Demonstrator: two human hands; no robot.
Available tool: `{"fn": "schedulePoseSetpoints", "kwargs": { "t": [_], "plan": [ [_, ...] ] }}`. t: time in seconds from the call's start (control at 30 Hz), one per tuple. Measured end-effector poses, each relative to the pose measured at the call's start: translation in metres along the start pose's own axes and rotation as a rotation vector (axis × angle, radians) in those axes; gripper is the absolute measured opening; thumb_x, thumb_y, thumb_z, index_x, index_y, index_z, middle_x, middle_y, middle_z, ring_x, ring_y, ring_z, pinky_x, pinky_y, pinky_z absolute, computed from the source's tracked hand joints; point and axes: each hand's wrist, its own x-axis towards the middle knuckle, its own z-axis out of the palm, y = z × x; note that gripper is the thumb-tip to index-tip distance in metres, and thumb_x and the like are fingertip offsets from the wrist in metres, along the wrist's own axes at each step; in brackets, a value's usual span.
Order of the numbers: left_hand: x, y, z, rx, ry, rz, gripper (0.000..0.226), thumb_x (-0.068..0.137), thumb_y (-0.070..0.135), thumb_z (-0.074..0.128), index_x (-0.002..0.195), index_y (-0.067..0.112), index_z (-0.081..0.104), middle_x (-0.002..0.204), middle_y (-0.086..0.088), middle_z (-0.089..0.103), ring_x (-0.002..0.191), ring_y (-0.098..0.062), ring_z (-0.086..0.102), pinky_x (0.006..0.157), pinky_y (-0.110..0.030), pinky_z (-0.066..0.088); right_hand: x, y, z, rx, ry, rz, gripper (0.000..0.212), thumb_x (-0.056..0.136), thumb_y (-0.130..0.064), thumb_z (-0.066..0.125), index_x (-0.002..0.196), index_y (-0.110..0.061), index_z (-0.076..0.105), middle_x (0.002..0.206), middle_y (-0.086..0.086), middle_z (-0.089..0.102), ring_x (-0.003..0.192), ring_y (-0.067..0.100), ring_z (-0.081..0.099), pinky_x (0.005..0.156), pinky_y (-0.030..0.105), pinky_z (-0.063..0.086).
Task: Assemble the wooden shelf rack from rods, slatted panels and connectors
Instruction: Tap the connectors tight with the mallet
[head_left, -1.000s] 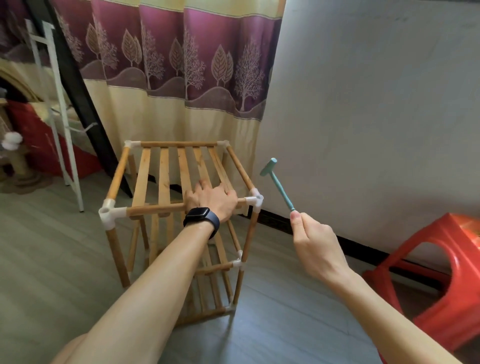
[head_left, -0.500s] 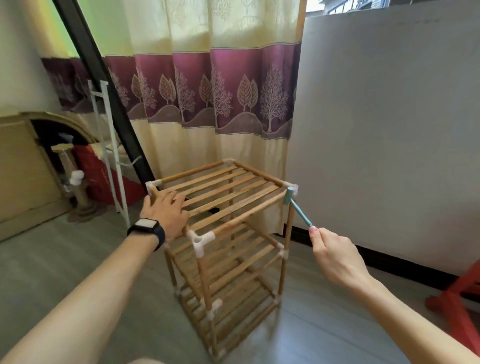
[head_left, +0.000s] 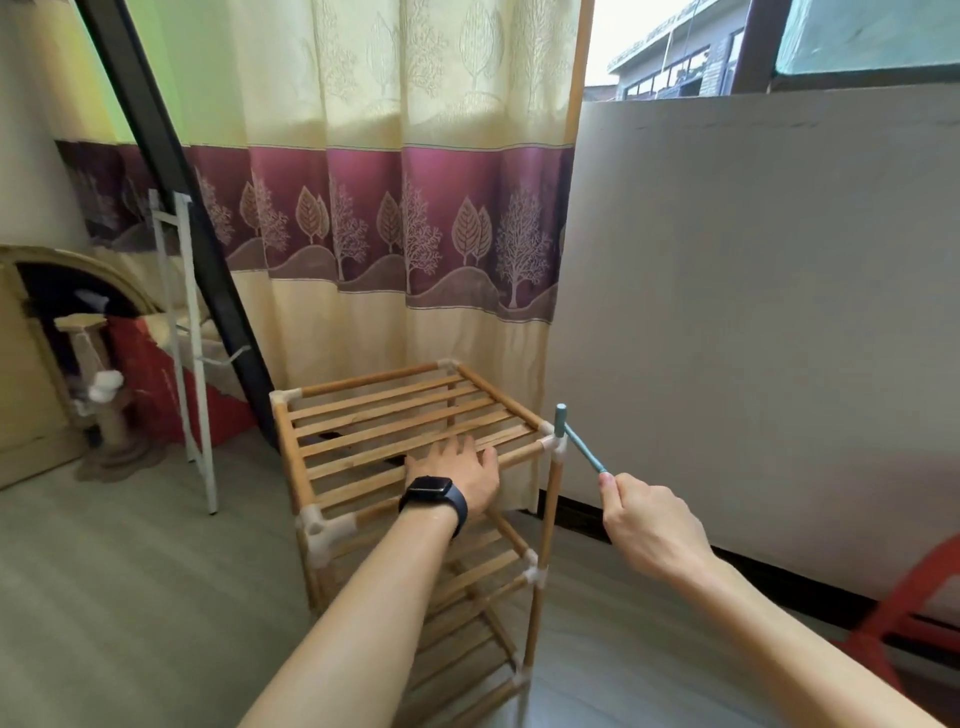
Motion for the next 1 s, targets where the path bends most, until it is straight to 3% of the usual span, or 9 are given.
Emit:
{"fn": "schedulePoseSetpoints", "kwargs": {
  "t": [0.2, 0.3, 0.4, 0.5, 0.63, 0.67, 0.8, 0.93, 1.0],
  "plan": [
    [0.005, -0.006, 0.013, -0.041, 0.048, 0.026, 0.061, 0.102, 0.052, 0.015, 0.152, 0.024, 0.035, 0.158, -0.004, 0.037, 0.14, -0.028, 0.04, 0.114, -0.054, 0.027, 0.005, 0.001, -0.01, -0.142, -0.102, -0.032, 0.043, 0.107, -0.046, 0.017, 0.092, -0.023, 0.05, 0.103, 0.007, 0.062, 0.095, 0.031, 0.056, 0.085, 0.039, 0.047],
    [0.001, -0.007, 0.016, -0.043, 0.07, 0.033, 0.061, 0.102, 0.053, 0.016, 0.153, 0.024, 0.034, 0.157, -0.003, 0.038, 0.139, -0.027, 0.041, 0.114, -0.054, 0.028, 0.013, -0.007, -0.033, -0.164, -0.033, -0.073, 0.042, 0.106, -0.047, 0.021, 0.089, -0.024, 0.05, 0.101, 0.008, 0.063, 0.09, 0.031, 0.056, 0.08, 0.039, 0.046],
    [-0.002, -0.006, 0.019, -0.034, 0.071, 0.041, 0.061, 0.102, 0.052, 0.018, 0.153, 0.023, 0.034, 0.156, -0.003, 0.039, 0.138, -0.027, 0.042, 0.113, -0.054, 0.029, 0.015, -0.017, -0.059, 0.173, 0.226, -0.149, 0.044, 0.107, -0.045, 0.027, 0.077, -0.021, 0.048, 0.08, 0.006, 0.062, 0.077, 0.028, 0.057, 0.07, 0.039, 0.046],
    [0.0, -0.007, 0.019, -0.023, 0.084, 0.032, 0.061, 0.101, 0.052, 0.018, 0.152, 0.023, 0.035, 0.155, -0.003, 0.041, 0.136, -0.027, 0.043, 0.112, -0.054, 0.031, -0.001, -0.023, -0.054, 0.558, 0.562, -0.267, 0.047, 0.108, -0.043, 0.027, 0.086, -0.009, 0.051, 0.069, 0.005, 0.057, 0.059, 0.008, 0.052, 0.055, 0.029, 0.036],
    [-0.004, -0.005, 0.019, -0.032, 0.071, 0.04, 0.061, 0.103, 0.051, 0.019, 0.154, 0.022, 0.032, 0.158, -0.003, 0.036, 0.14, -0.027, 0.04, 0.114, -0.053, 0.027, -0.004, -0.004, 0.0, 0.094, -0.008, 0.025, 0.046, 0.107, -0.045, 0.02, 0.097, -0.019, 0.056, 0.101, 0.011, 0.067, 0.084, 0.026, 0.057, 0.074, 0.035, 0.044],
    [-0.006, -0.004, 0.019, -0.027, 0.077, 0.037, 0.061, 0.103, 0.051, 0.019, 0.155, 0.022, 0.031, 0.159, -0.003, 0.036, 0.141, -0.027, 0.039, 0.114, -0.053, 0.026, -0.006, -0.002, 0.004, 0.064, -0.004, 0.025, 0.046, 0.107, -0.046, 0.02, 0.092, -0.021, 0.056, 0.101, 0.009, 0.067, 0.085, 0.028, 0.057, 0.075, 0.038, 0.045],
    [-0.005, -0.001, 0.018, -0.009, 0.108, 0.033, 0.057, 0.103, 0.05, 0.02, 0.149, 0.022, 0.039, 0.152, -0.004, 0.043, 0.135, -0.027, 0.044, 0.111, -0.052, 0.029, -0.013, -0.011, 0.0, 0.513, 0.463, -0.174, 0.044, 0.105, -0.046, 0.021, 0.078, -0.02, 0.044, 0.065, 0.003, 0.057, 0.06, 0.021, 0.054, 0.056, 0.032, 0.036],
    [-0.001, -0.007, 0.02, -0.023, 0.096, 0.028, 0.056, 0.102, 0.05, 0.02, 0.145, 0.022, 0.042, 0.147, -0.004, 0.048, 0.13, -0.027, 0.049, 0.109, -0.053, 0.032, -0.01, -0.011, 0.004, 0.096, 0.072, 0.023, 0.047, 0.107, -0.043, 0.018, 0.099, -0.019, 0.058, 0.085, 0.002, 0.058, 0.082, 0.03, 0.054, 0.074, 0.04, 0.043],
    [0.001, -0.005, 0.02, -0.011, 0.092, 0.02, 0.058, 0.102, 0.051, 0.02, 0.147, 0.022, 0.041, 0.148, -0.004, 0.047, 0.131, -0.027, 0.048, 0.109, -0.053, 0.031, -0.011, -0.005, -0.001, 0.06, 0.097, 0.042, 0.044, 0.107, -0.042, 0.02, 0.098, -0.021, 0.058, 0.083, 0.001, 0.056, 0.08, 0.028, 0.052, 0.071, 0.039, 0.04]
  ]
}}
